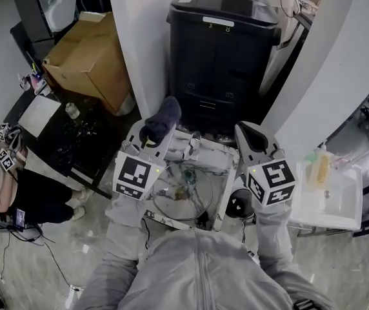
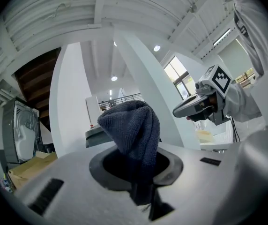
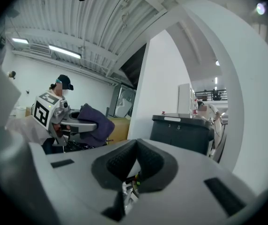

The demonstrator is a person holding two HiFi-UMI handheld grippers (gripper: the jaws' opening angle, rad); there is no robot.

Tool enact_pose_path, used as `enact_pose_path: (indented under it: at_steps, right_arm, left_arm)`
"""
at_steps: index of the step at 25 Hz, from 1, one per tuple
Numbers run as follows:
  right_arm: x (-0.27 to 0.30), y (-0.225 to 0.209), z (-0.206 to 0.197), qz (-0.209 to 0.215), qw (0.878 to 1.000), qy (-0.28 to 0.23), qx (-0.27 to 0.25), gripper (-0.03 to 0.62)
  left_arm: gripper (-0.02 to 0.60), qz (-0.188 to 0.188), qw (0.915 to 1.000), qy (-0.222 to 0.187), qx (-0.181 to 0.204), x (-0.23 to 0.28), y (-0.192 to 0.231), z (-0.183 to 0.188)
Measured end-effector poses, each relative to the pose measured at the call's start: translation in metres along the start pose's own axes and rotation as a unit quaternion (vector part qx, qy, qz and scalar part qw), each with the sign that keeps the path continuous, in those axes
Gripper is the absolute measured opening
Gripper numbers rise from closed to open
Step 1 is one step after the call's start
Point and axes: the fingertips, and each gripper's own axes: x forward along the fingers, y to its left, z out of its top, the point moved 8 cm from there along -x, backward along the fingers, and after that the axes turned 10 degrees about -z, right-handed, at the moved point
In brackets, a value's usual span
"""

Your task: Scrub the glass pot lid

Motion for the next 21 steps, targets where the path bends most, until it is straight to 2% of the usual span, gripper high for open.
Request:
enact_pose_path:
  at_steps: [21]
  right_arm:
    - [0.001,0.004,-0.005,0.004,1.000,0.002,-0.008,0.028]
  left_arm:
    - [0.067,-0.018,0.9998,0.004,0.005,0.008,-0.011,-0.002]
